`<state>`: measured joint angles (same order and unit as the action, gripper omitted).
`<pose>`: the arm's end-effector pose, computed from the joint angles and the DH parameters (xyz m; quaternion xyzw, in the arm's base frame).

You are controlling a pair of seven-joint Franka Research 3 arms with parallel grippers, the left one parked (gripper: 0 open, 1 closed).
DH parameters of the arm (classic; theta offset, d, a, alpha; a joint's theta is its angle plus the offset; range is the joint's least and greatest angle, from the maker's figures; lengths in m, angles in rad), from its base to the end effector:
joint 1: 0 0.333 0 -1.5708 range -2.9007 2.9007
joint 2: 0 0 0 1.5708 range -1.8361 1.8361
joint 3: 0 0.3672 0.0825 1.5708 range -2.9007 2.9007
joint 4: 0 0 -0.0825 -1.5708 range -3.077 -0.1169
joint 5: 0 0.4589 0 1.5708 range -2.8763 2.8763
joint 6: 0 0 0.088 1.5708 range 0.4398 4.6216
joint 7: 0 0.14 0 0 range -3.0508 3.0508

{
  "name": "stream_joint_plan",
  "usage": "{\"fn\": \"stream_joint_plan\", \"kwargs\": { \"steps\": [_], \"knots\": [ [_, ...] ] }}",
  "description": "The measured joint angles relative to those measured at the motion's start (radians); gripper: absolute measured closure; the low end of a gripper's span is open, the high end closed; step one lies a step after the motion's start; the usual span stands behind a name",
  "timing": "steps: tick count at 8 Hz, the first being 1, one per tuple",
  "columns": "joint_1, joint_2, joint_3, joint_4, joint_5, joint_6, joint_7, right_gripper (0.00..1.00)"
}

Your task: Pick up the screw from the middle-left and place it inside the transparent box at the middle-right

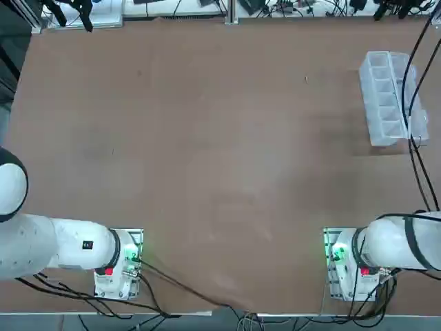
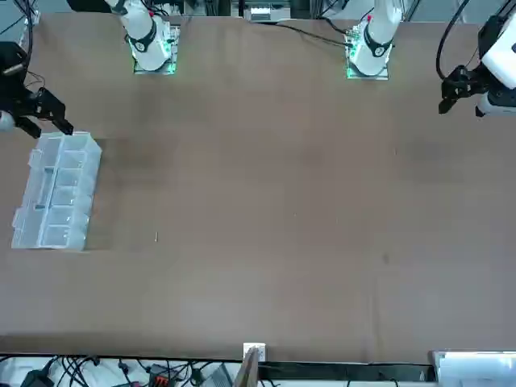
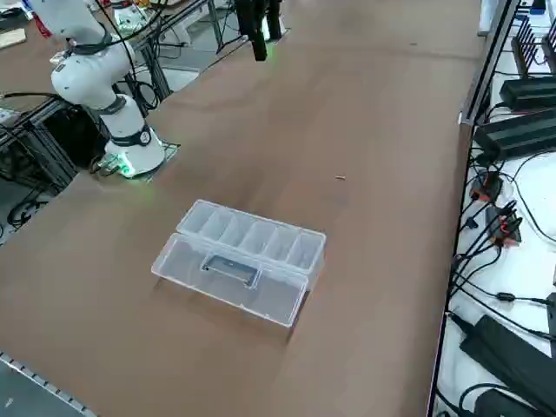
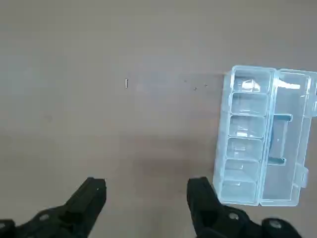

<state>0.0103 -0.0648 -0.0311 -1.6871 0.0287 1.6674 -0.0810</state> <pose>0.6153 -0.0096 0.6277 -0.9992 -0.0290 -0.0233 0.0142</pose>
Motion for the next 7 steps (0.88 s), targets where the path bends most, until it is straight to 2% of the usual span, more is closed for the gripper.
{"fn": "stream_joint_plan", "kwargs": {
  "steps": [4, 5, 7],
  "knots": [
    [0.000, 0.020, 0.001, 0.000, 0.000, 0.009, 0.000, 0.00],
    [0.001, 0.055, 0.002, -0.003, -0.001, 0.048, 0.000, 0.00],
    [0.015, 0.176, 0.005, -0.007, 0.000, 0.192, 0.015, 0.00]
  ]
}}
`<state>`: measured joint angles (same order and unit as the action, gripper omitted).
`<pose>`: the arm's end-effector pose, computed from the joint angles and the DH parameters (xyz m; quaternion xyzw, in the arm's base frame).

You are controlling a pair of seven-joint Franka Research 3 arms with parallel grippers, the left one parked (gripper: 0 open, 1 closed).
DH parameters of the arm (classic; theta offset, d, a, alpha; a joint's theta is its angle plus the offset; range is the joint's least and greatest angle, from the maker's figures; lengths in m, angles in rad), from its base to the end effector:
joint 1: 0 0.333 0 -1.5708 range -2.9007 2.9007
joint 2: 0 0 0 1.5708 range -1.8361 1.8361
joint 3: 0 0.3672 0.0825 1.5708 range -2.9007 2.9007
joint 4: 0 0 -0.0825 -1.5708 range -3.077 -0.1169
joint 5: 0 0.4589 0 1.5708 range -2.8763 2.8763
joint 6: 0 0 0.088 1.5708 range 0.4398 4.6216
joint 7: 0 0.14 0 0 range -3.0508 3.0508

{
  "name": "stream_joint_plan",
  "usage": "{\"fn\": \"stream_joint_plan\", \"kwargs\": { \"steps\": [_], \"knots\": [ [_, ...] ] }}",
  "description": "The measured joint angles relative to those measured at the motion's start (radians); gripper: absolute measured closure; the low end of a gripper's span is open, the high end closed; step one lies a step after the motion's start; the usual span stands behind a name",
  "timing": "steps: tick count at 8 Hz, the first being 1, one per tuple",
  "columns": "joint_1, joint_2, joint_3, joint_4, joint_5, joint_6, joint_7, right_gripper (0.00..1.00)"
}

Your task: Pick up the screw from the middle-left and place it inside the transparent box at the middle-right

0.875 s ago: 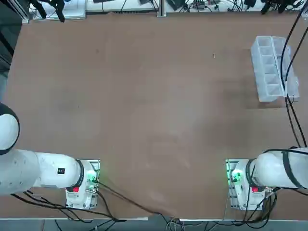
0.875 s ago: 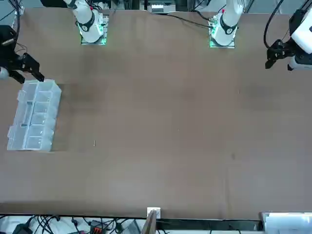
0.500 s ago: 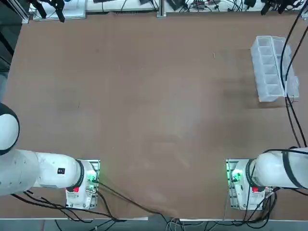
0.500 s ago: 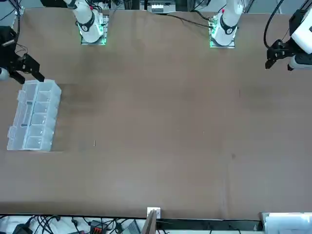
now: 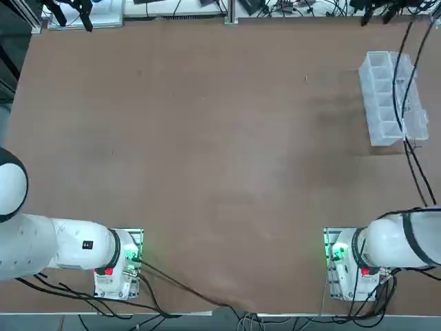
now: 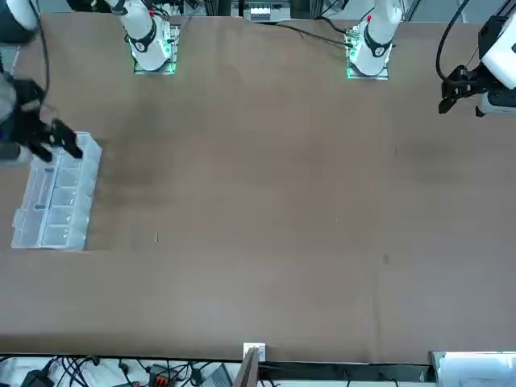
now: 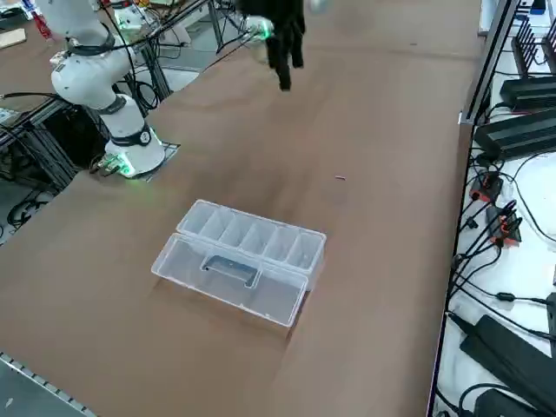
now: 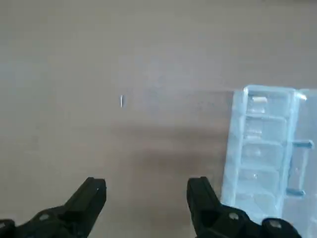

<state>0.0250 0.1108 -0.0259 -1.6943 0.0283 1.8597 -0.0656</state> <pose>0.6836 0.0031 0.5276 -0.9991 -0.0288 -0.0277 0.0113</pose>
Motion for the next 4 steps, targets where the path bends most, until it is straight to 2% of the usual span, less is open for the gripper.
{"fn": "stream_joint_plan", "kwargs": {
  "steps": [4],
  "knots": [
    [0.066, 0.259, 0.005, -0.006, 0.001, 0.240, 0.058, 0.00]
  ]
}}
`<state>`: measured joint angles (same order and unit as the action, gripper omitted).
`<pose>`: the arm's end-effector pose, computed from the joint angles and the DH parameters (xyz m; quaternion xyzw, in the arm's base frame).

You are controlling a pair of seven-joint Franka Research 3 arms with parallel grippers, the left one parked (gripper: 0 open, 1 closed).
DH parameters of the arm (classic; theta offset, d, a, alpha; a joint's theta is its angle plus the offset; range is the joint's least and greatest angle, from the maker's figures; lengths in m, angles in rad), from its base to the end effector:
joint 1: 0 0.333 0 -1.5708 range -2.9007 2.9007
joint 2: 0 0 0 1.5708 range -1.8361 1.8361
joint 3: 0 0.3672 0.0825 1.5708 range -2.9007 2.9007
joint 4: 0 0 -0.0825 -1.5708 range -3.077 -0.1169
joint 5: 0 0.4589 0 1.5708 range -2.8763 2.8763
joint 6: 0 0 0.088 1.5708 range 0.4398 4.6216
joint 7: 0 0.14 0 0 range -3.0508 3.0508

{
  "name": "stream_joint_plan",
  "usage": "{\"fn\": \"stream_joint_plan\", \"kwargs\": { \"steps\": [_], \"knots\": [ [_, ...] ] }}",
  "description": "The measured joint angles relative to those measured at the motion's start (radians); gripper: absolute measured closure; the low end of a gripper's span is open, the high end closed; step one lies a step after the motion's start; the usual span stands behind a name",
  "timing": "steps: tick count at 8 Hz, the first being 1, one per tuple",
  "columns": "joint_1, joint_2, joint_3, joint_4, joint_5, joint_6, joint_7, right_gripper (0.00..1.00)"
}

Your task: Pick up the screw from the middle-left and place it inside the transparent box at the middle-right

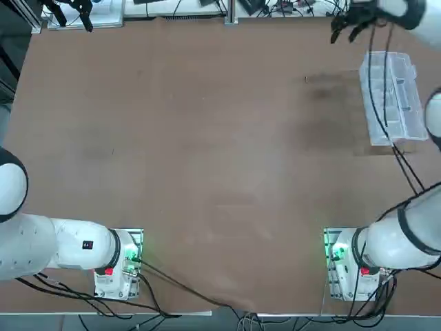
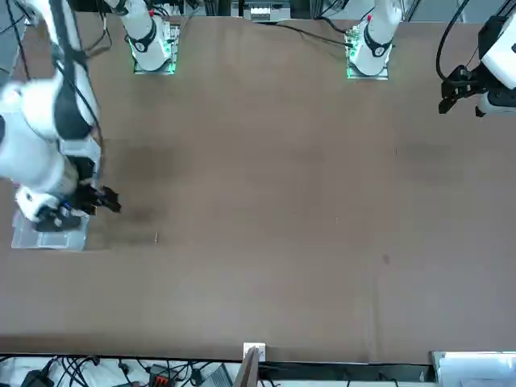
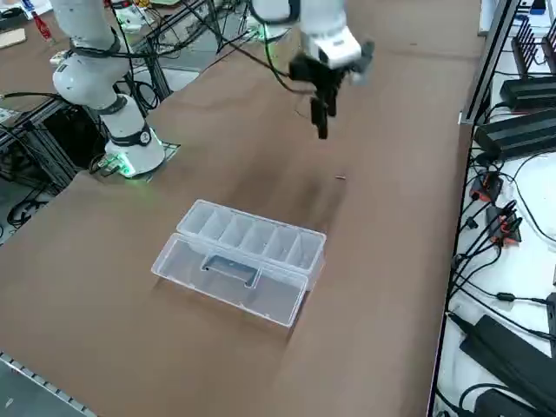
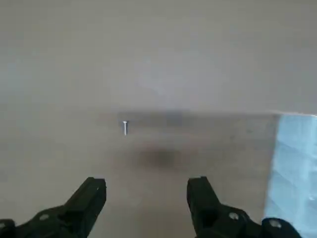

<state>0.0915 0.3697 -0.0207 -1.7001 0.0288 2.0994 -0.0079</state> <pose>0.7420 0.0561 0.3611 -0.9993 -0.0330 -0.0146 0.0093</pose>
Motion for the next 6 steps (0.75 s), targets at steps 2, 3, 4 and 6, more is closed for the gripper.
{"fn": "stream_joint_plan", "kwargs": {
  "steps": [2, 3, 4, 6],
  "knots": [
    [0.026, 0.103, 0.001, -0.011, 0.000, 0.128, 0.006, 0.00],
    [0.031, 0.147, 0.001, -0.013, 0.000, 0.183, 0.008, 0.00],
    [0.030, 0.180, -0.001, -0.012, 0.000, 0.224, 0.008, 0.00],
    [0.028, 0.234, -0.004, -0.006, 0.000, 0.284, 0.007, 0.02]
  ]
}}
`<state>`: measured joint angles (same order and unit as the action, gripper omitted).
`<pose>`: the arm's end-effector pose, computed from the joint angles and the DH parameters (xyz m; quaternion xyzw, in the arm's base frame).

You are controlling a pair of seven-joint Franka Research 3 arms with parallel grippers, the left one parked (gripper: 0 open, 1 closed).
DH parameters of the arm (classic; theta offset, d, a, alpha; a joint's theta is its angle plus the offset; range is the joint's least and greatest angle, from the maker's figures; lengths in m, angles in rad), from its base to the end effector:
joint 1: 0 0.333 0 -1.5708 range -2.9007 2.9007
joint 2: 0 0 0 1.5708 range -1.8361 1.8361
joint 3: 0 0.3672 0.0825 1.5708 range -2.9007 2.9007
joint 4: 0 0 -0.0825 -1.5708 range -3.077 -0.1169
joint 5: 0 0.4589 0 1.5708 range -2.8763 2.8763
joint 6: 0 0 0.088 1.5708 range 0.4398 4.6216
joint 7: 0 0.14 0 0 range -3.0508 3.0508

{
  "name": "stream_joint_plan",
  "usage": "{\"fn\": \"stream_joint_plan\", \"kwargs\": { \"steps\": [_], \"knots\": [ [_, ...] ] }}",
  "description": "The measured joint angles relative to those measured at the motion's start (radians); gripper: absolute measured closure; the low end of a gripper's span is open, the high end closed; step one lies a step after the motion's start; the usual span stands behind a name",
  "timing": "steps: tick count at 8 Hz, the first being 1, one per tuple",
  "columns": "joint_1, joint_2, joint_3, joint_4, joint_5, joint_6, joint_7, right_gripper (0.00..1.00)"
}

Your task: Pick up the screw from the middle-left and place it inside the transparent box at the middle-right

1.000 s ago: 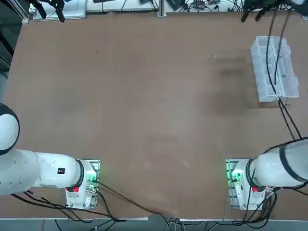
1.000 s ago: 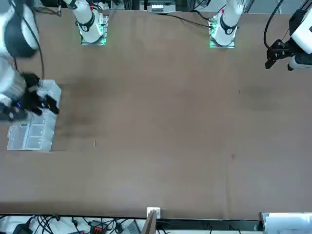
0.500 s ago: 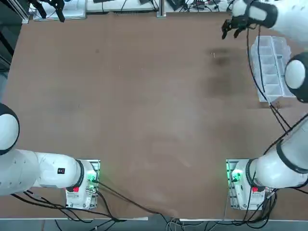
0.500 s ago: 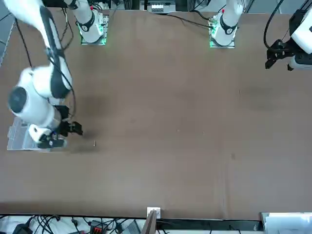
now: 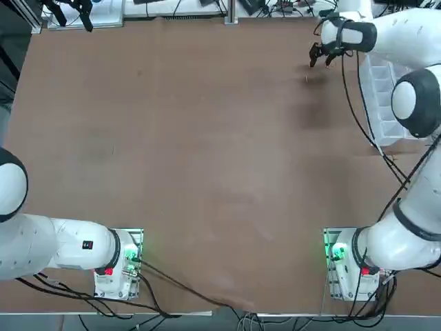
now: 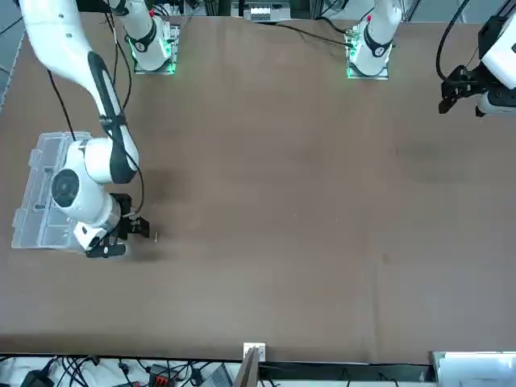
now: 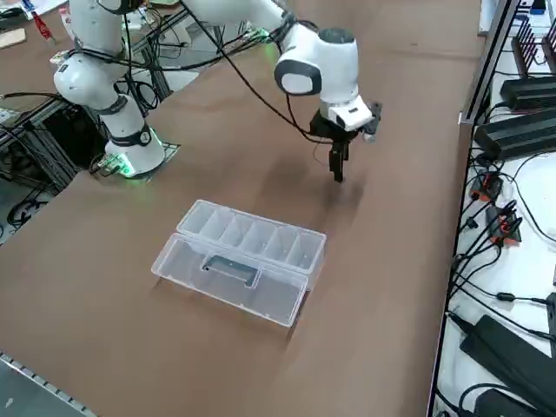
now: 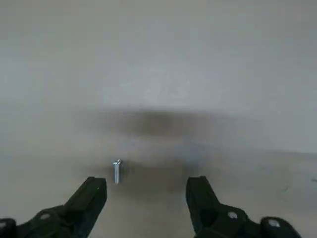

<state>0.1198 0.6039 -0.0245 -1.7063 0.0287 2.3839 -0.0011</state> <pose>0.7654 0.0757 0.2071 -0.9985 -0.0405 -0.0368 0.0051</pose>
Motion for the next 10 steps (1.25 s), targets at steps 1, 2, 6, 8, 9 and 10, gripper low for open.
{"fn": "stream_joint_plan", "kwargs": {
  "steps": [1, 2, 6, 8, 9, 10],
  "knots": [
    [0.000, 0.025, 0.000, 0.004, 0.000, 0.023, 0.000, 0.04],
    [0.001, 0.043, 0.000, 0.008, 0.000, 0.034, 0.000, 0.13],
    [0.005, 0.073, 0.009, 0.011, 0.013, 0.045, 0.003, 0.17],
    [0.014, 0.075, 0.012, 0.011, 0.031, 0.045, 0.003, 0.20],
    [0.020, 0.079, 0.014, 0.012, 0.032, 0.045, 0.004, 0.22],
    [0.031, 0.085, 0.015, 0.013, 0.032, 0.046, 0.004, 0.22]
  ]
}}
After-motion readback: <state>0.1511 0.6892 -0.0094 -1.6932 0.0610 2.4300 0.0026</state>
